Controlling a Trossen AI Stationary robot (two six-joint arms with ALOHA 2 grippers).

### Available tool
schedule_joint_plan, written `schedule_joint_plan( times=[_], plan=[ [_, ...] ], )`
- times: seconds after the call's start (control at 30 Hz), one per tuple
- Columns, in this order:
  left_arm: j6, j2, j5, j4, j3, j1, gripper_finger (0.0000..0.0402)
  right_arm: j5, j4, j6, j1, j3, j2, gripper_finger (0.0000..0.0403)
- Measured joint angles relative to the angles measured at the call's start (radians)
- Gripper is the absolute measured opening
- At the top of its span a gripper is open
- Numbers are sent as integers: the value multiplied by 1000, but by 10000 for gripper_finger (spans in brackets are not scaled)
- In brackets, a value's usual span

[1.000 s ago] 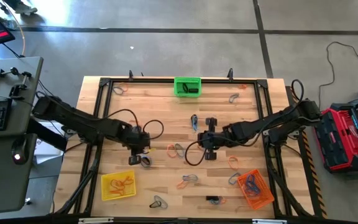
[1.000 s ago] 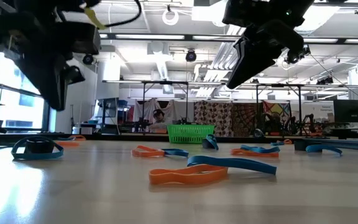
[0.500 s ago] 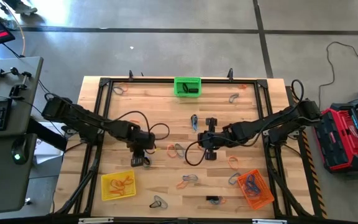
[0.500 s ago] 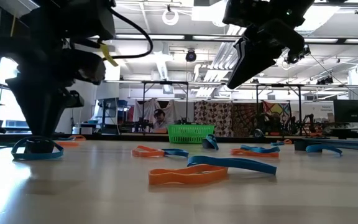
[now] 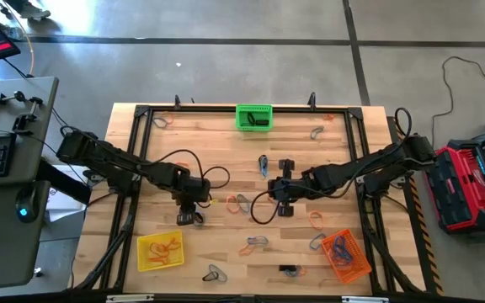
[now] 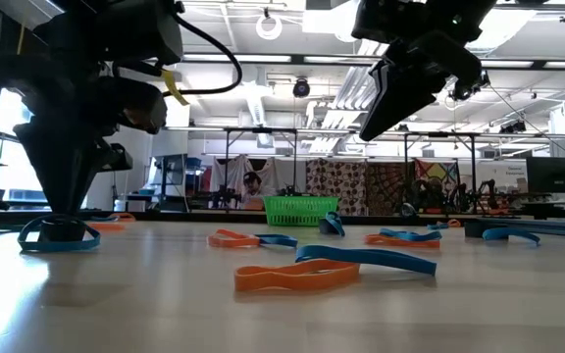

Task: Sort rubber bands into baskets
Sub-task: Put the blue rubber band in the orange bin, then put the blue rubber band into the orange bin

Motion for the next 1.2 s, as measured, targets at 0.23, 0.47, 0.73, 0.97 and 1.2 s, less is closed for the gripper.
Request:
schedule_joint_plan(
  times=[0.23, 0.47, 0.73, 0.97, 1.2],
  plan=[
    [5, 1, 2, 6, 0, 0, 81, 0, 0, 0, 0, 0, 0, 0],
    [22, 35, 39, 26, 0, 6, 92, 0, -1, 0, 0, 0, 0, 0],
    [33, 17, 44, 17, -1, 13, 24, 0, -7, 0, 0, 0, 0, 0],
    [33, -13, 19, -2, -1, 12, 2, 0, -7, 0, 0, 0, 0, 0],
    [34, -102, -56, -23, 0, 17, 0, 0, -7, 4, 0, 0, 0, 0]
  ],
)
